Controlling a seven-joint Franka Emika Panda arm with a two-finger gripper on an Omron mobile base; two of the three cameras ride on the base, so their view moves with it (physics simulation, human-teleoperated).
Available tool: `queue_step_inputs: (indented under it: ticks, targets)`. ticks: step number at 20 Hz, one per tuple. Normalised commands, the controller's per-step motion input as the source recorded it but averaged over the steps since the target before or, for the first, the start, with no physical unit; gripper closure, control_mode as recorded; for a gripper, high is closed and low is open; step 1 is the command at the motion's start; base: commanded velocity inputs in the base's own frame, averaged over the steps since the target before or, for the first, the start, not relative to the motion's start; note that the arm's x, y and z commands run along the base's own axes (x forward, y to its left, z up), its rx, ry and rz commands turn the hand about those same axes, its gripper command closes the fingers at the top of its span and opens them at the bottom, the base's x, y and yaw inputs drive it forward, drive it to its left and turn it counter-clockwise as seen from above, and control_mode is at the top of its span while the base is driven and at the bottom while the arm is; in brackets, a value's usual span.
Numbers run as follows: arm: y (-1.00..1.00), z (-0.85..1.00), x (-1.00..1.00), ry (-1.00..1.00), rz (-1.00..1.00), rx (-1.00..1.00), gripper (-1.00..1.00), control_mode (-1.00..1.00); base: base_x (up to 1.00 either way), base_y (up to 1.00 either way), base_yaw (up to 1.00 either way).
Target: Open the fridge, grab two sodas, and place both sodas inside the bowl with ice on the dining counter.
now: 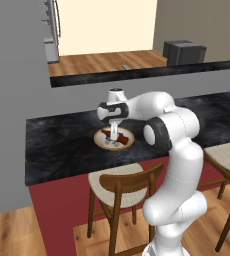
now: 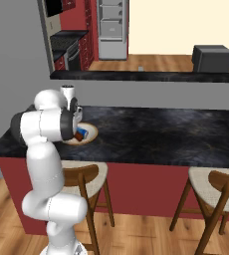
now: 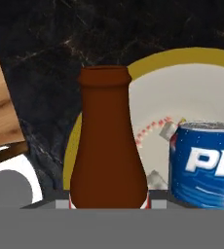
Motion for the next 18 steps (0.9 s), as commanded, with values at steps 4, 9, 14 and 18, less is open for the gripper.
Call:
queue_step_inputs:
  ticks: [4,9,14,18]
  targets:
    - [0.00,-0.23,0.32,0.00,0.10,-0.01,1.00,-1.00,0.00,0.00,0.00]
    - [0.00,-0.17,0.24,0.01,0.09,0.00,1.00,-1.00,0.00,0.00,0.00]
    - [0.00,-0.22,0.14,0.02,0.08,-0.01,1.00,-1.00,0.00,0.00,0.00]
    - [0.00,-0.19,0.02,0.02,0.07,-0.02,-1.00,-1.00,0.00,0.00,0.00]
